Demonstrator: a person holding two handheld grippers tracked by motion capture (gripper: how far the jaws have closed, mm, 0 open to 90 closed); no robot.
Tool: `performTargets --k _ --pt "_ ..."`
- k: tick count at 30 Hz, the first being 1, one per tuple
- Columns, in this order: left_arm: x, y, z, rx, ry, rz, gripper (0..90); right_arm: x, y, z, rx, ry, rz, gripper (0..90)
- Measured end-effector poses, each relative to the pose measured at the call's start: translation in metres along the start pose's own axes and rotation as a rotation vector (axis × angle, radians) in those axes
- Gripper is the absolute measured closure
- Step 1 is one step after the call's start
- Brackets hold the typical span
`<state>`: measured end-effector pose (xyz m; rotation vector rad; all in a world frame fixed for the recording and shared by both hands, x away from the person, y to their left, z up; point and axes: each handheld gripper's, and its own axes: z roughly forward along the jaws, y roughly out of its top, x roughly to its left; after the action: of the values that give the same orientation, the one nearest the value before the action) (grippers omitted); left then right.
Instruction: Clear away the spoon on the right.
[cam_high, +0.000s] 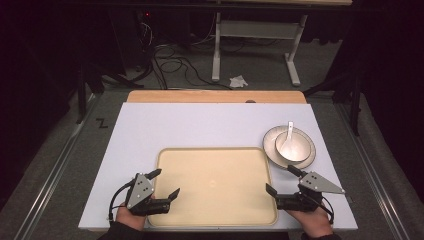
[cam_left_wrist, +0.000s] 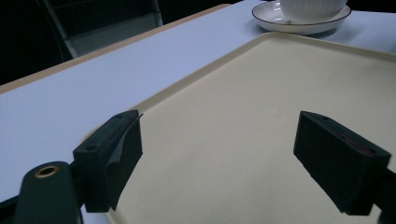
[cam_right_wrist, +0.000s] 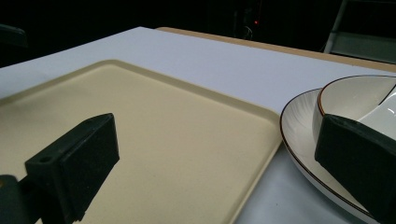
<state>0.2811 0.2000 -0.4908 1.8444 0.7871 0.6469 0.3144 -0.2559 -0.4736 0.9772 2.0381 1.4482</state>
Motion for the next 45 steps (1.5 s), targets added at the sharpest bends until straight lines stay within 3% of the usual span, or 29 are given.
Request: performTargets --k 30,33,37,38,39,43,45 --pt "-0.001 0.001 -0.001 -0.014 -0.008 0.008 15.9 -0.002 0.001 -0.005 -0.026 0.004 0.011 2.8" --pt "-0.002 0.001 -0.001 -0.016 -0.004 0.008 15.9 -0.003 0.002 -0.009 -0.060 -0.016 0.008 9.7" --pt "-0.002 0.001 0.000 -0.019 -0.006 0.002 15.9 -0.006 0.004 -0.010 -0.038 -0.061 0.019 18.8" --pt "-0.002 0.001 -0.001 -0.019 -0.007 -0.001 15.9 -0.007 0.005 -0.010 -0.023 -0.078 0.029 23.2" --pt "-0.002 0.001 -0.001 -0.018 -0.007 -0.005 15.9 -0.008 0.007 -0.013 -0.029 -0.101 0.032 33.7" --pt "0.000 0.000 -0.001 -0.018 -0.006 -0.028 15.9 -0.012 0.012 -0.014 -0.042 -0.110 0.027 44.1" --pt "0.000 0.000 -0.001 -0.018 -0.005 -0.034 15.9 -0.018 0.019 -0.010 -0.026 -0.139 0.021 51.2"
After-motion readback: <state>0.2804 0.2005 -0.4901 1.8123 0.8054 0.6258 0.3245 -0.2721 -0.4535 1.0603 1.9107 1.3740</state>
